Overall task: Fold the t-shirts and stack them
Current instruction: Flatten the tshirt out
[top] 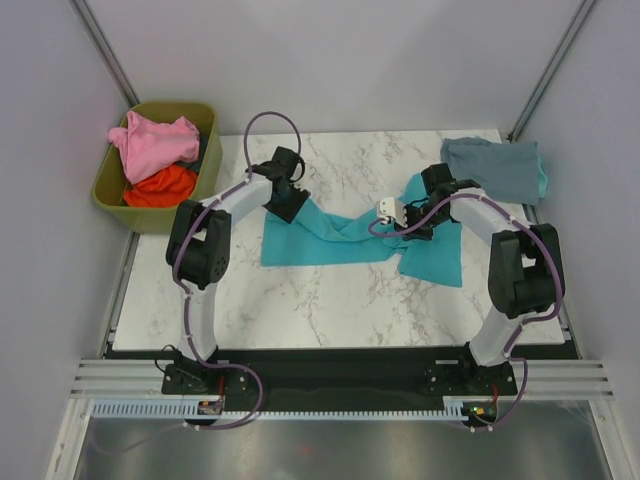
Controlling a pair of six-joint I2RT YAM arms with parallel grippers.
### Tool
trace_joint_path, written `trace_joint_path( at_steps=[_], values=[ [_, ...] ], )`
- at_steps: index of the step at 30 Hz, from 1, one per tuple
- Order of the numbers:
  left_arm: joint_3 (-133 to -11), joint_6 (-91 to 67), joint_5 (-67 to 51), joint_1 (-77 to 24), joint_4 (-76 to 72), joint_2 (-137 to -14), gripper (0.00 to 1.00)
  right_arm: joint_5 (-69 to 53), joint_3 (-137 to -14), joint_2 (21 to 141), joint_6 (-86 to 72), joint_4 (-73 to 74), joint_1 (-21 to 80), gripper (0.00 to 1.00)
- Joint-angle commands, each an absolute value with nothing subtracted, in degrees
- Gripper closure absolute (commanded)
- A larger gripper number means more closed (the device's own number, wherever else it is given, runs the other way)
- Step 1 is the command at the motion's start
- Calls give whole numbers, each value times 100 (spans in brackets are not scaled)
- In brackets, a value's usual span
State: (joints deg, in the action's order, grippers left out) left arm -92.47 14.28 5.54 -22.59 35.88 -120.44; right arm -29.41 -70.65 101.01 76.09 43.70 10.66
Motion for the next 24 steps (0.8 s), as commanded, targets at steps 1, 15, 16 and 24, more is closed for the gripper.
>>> trace_joint_path(
  at_steps=[1,15,16,24],
  values=[
    [-9483,1679,694,-2171,3436,-12173,34,-3059,-7330,10160,7532,4324,1081,100],
    [-8474,2619,528,-2022,3050,-11479,41,-3059,-7295,10169,7418,4316,1081,100],
    [-8447,2637,519,-2021,3050,-11452,42,-3059,-7286,10169,7418,4324,1081,100],
    [-8464,2558,413,-1995,3059,-11514,47,-3059,-7330,10169,7339,4307,1099,100]
  ],
)
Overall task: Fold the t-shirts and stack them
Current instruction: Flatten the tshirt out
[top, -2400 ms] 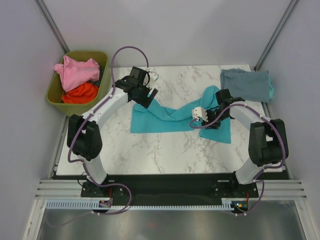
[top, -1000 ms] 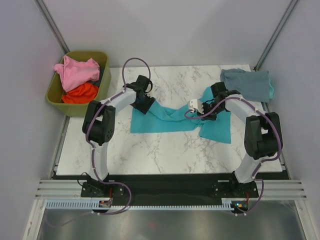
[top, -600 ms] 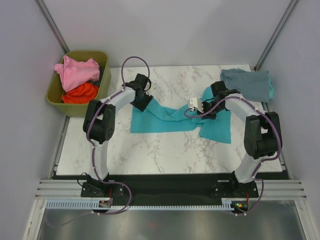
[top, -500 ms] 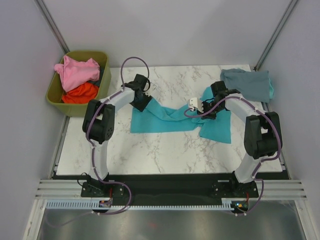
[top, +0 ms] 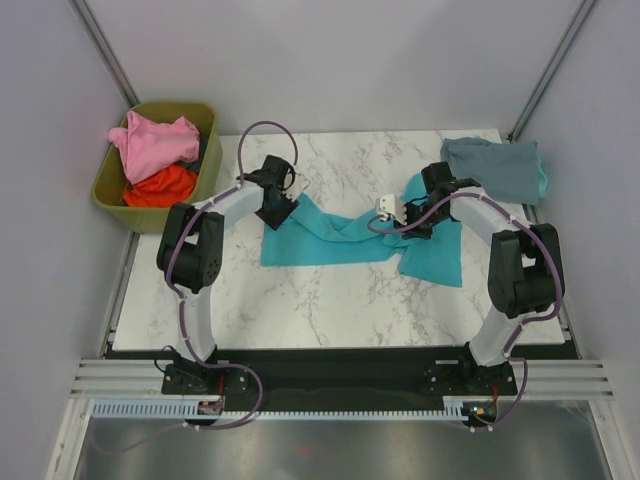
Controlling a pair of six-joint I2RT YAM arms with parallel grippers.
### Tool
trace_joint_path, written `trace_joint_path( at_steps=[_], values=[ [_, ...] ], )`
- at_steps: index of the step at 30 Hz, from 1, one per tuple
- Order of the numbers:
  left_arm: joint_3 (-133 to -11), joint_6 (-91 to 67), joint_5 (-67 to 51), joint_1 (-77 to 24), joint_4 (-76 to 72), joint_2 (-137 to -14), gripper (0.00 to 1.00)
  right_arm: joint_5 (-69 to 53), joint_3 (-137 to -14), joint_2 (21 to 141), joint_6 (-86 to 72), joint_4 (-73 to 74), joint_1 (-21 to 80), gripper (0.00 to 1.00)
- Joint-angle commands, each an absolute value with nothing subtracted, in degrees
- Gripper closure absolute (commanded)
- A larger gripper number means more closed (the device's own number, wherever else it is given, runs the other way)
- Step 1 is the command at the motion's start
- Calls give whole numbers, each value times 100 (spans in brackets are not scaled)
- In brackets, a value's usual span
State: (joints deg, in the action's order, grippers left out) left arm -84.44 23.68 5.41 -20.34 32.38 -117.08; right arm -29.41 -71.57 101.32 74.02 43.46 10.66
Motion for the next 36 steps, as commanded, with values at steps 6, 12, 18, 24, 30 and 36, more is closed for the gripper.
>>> trace_joint_path(
  at_steps=[6,12,18,24,30,36],
  values=[
    [-8631,2558,431,-1960,3059,-11645,48,-3050,-7286,10134,7277,4289,1142,100],
    [-8877,2628,396,-1916,3059,-11786,53,-3041,-7216,10099,7207,4263,1195,100],
    [-9079,2663,317,-1890,3120,-11927,58,-3015,-7207,10090,7076,4193,1274,100],
    [-9114,2707,114,-1863,3243,-11918,76,-2971,-7233,10107,6961,4131,1336,100],
    [-9018,2645,79,-1819,3322,-11551,98,-2778,-7409,9959,6550,4070,1354,100],
    [-9017,2794,114,-1819,3366,-10338,98,-2479,-8199,9519,4099,3192,715,100]
  ],
)
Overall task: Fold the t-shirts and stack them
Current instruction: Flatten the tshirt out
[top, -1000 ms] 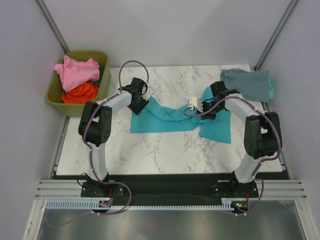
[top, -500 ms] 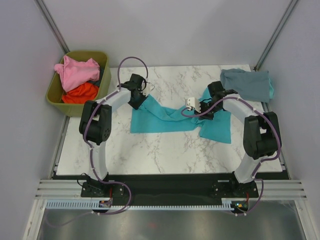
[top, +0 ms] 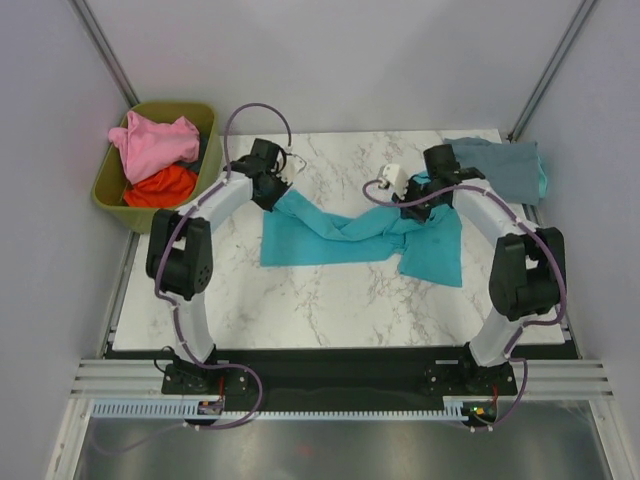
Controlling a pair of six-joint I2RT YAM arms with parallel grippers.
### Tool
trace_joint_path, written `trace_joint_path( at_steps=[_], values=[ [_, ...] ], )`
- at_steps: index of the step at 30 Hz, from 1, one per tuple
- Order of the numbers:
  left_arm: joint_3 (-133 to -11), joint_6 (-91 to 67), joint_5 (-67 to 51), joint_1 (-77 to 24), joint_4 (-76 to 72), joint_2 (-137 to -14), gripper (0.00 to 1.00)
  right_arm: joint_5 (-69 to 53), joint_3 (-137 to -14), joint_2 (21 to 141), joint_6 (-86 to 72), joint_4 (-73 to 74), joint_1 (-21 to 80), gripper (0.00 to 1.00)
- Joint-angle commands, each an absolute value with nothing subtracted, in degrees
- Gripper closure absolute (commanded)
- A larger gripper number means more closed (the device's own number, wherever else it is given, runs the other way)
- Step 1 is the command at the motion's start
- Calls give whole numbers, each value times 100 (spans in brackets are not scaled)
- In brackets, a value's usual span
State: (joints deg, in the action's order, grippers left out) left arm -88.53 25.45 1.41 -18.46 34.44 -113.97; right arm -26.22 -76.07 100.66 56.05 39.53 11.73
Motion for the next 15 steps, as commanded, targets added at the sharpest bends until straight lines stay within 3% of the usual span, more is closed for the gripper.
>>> trace_joint_path(
  at_steps=[1,6,15],
  values=[
    [-9131,2891,149,-1819,3401,-9971,98,-2409,-8505,9388,3713,3077,581,100],
    [-9430,3321,334,-1819,3664,-9115,98,-2250,-9587,9097,2068,2646,-428,100],
    [-9870,3647,510,-1819,3955,-8000,98,-2399,-11153,8395,924,2909,-1220,100]
  ],
)
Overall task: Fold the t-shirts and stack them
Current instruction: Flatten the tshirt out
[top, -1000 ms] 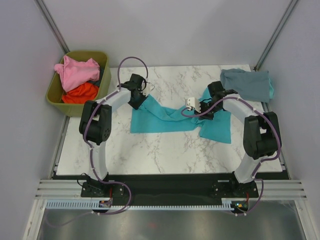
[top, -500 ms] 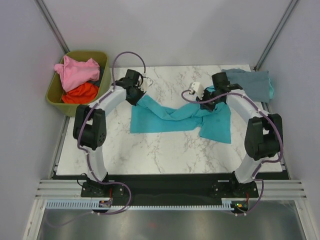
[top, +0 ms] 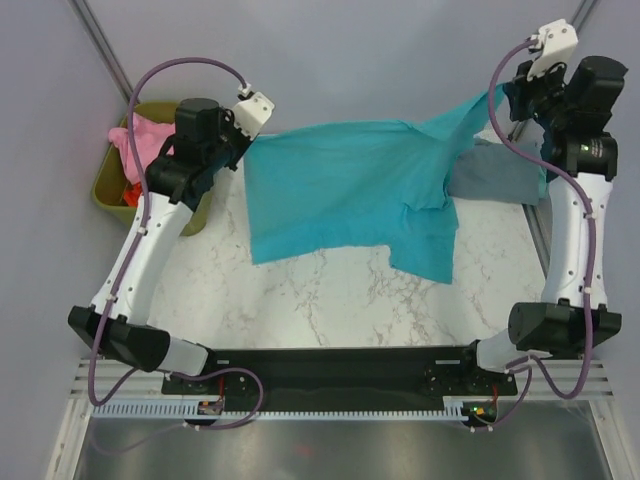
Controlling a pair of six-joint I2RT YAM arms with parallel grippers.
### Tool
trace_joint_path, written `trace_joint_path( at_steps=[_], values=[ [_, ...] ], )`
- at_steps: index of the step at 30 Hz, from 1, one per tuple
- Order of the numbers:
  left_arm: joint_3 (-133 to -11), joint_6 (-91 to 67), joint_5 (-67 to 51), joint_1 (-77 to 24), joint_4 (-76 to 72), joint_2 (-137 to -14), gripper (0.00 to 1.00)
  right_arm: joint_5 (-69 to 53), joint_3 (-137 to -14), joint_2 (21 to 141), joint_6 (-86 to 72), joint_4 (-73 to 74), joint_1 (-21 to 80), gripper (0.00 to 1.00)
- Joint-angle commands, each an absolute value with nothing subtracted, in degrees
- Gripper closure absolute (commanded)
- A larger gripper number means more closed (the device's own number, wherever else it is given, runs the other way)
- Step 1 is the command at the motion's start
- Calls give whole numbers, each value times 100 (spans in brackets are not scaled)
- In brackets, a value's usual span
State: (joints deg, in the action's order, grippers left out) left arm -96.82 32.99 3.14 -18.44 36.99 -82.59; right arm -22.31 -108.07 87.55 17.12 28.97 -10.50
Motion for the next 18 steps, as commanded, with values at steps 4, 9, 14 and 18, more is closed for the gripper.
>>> trace_joint_path(
  at_steps=[4,9,14,18],
  values=[
    [-10343,3595,527,-1819,4139,-7552,98,-2566,-11049,7683,616,3032,-1327,100],
    [-11003,3595,439,-1828,4227,-7032,98,-2374,-10907,6490,607,3103,-1345,100],
    [-11645,3586,422,-1828,4482,-6628,98,-1917,-10723,5600,362,3146,-1345,100],
    [-11628,3525,334,-1837,4544,-6294,98,-1653,-10950,5177,115,3190,-1336,100]
  ],
)
